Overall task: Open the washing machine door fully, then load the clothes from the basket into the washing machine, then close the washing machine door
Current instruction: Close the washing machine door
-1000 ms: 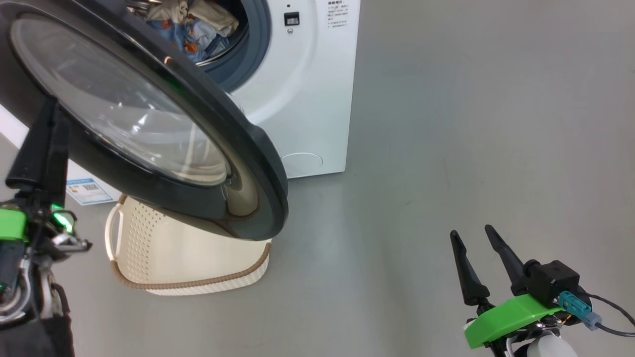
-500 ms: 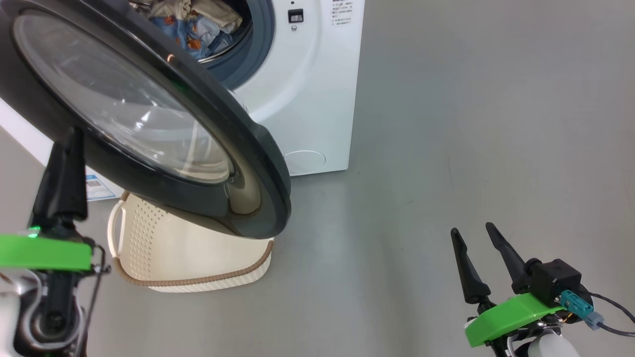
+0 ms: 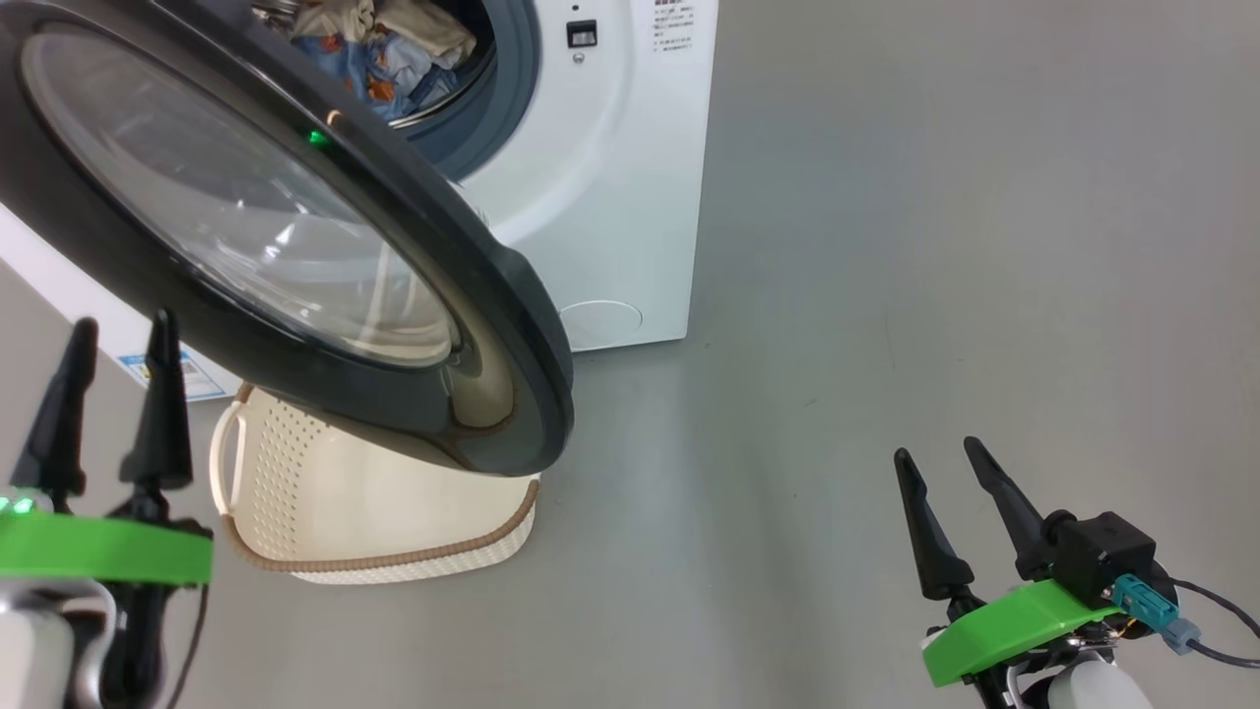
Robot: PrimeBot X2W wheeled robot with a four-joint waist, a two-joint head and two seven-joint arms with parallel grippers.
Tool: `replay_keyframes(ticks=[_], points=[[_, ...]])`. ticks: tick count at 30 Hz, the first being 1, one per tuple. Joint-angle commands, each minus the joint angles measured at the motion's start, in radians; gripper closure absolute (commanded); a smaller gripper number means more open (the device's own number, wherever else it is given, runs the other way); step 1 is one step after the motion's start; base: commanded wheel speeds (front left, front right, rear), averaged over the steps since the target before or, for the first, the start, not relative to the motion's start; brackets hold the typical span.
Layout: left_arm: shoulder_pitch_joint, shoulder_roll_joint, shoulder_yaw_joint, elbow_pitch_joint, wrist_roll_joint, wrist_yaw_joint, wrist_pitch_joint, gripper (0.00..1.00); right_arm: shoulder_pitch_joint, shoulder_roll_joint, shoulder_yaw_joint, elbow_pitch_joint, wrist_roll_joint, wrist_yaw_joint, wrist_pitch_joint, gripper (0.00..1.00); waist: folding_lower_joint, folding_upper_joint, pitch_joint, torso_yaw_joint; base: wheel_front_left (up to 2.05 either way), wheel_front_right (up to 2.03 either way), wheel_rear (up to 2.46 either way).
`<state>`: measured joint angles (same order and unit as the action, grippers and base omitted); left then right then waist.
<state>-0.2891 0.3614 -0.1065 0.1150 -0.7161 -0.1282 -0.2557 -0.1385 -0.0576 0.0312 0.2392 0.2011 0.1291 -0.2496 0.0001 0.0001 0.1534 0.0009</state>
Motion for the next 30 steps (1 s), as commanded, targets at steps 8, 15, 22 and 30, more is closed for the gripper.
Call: replay_keyframes(ticks=[8,15,22,30], points=[[0.049,-0.042,0.125,-0.058,0.246,-0.002,-0.006,0.00,0.000,0.000,0.028,-0.033,0.012,0.002,-0.012,0.00,-0.0001,-0.0001,0.002,-0.005,0.00,0.00,0.00],[0.117,-0.098,0.180,-0.086,0.367,-0.002,-0.006,0.00,0.000,0.001,0.030,-0.042,0.015,0.002,-0.012,0.00,-0.0001,-0.0001,0.000,-0.011,0.00,0.00,0.00],[0.194,-0.157,0.211,-0.099,0.432,-0.002,-0.006,0.00,0.004,0.002,0.030,-0.053,0.009,0.002,-0.012,0.00,-0.0001,-0.0001,-0.006,-0.016,0.00,0.00,0.00],[0.261,-0.212,0.250,-0.093,0.486,-0.002,-0.006,0.00,0.014,0.001,0.035,-0.066,-0.005,0.002,-0.012,0.00,-0.0001,-0.0001,-0.032,-0.023,0.00,0.00,0.00]])
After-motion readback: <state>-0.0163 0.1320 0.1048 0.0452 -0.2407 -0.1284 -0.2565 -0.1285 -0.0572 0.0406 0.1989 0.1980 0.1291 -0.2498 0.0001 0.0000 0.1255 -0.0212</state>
